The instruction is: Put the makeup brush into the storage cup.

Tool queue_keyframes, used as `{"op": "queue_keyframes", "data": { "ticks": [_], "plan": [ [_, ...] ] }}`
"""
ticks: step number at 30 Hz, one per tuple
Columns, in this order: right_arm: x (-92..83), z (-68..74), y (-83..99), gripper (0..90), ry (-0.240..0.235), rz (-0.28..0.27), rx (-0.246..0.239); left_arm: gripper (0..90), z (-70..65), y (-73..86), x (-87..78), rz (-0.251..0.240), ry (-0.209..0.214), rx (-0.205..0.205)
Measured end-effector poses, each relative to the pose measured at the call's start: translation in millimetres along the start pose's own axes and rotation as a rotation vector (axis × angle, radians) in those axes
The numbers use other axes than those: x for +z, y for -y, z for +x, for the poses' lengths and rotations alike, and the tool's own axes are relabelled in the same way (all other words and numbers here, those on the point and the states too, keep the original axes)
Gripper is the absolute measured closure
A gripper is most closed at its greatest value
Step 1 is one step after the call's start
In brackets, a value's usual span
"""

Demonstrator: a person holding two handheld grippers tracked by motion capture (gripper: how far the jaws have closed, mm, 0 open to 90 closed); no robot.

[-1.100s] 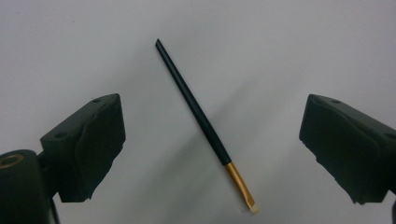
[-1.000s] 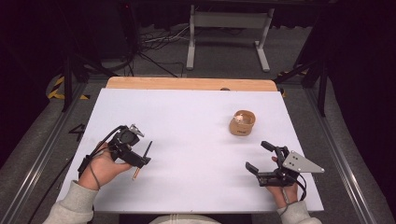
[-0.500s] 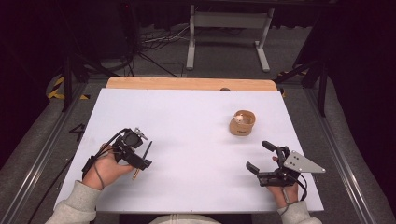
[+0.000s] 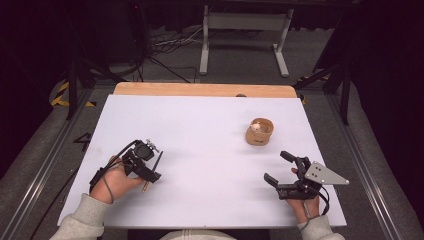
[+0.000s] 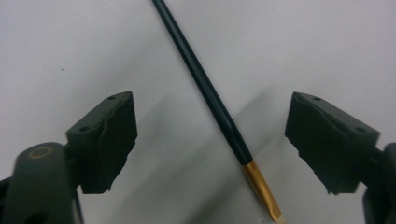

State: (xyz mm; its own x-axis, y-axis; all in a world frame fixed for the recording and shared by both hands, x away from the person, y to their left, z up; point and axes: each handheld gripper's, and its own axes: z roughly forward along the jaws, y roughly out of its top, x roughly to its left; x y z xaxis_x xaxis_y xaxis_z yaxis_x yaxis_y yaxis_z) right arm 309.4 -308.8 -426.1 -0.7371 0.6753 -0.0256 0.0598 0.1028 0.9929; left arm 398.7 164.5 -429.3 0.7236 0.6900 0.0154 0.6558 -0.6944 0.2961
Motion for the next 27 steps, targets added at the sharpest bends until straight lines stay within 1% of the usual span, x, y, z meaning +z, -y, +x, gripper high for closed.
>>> {"op": "queue_keyframes", "data": {
  "ticks": [1,3,4,7,10,17,19,22,23,24,25,26,27],
  "plan": [
    [0.0,-0.1,0.0,5.9,0.000,0.001,0.000,21.2,-0.7,-0.1,1.4,0.012,-0.006,0.005],
    [0.0,-0.1,0.1,5.9,-0.001,0.001,0.000,25.0,-1.8,0.1,3.4,0.020,-0.009,0.001],
    [0.0,-0.1,0.1,5.9,-0.002,0.001,0.001,26.1,-1.4,-0.2,3.5,0.022,-0.013,0.009],
    [-0.1,-0.2,0.1,5.9,-0.002,0.000,0.001,28.7,-1.3,-0.2,3.8,0.025,-0.008,0.010],
    [0.1,-0.2,0.2,5.9,0.000,0.000,0.002,30.4,-2.0,0.0,3.5,0.022,-0.006,0.019],
    [0.6,-0.2,0.5,5.9,-0.003,0.001,0.001,38.6,-3.1,-0.2,2.8,0.023,0.013,0.026],
    [0.9,-0.2,0.6,5.9,-0.005,0.002,-0.001,42.1,-3.4,-0.9,2.0,0.034,0.022,0.019],
    [0.9,-0.2,0.6,5.9,-0.006,0.002,0.000,46.8,-4.4,-1.3,1.7,0.038,0.027,0.012],
    [0.9,-0.2,0.6,5.9,-0.005,0.002,0.000,47.0,-4.2,-1.3,1.7,0.037,0.029,0.005],
    [0.9,-0.2,0.6,5.9,-0.005,0.001,0.000,47.5,-4.0,-1.0,1.4,0.036,0.025,-0.013],
    [0.9,-0.2,0.6,5.9,-0.005,0.001,0.001,49.2,-3.5,-0.9,1.5,0.035,0.033,-0.020],
    [0.9,-0.2,0.6,5.9,-0.006,0.001,0.002,51.3,-3.0,-0.9,0.9,0.034,0.026,-0.027],
    [0.9,-0.2,0.6,5.9,-0.006,0.002,0.001,53.4,-2.6,-0.9,0.9,0.035,0.027,-0.028]
  ]
}}
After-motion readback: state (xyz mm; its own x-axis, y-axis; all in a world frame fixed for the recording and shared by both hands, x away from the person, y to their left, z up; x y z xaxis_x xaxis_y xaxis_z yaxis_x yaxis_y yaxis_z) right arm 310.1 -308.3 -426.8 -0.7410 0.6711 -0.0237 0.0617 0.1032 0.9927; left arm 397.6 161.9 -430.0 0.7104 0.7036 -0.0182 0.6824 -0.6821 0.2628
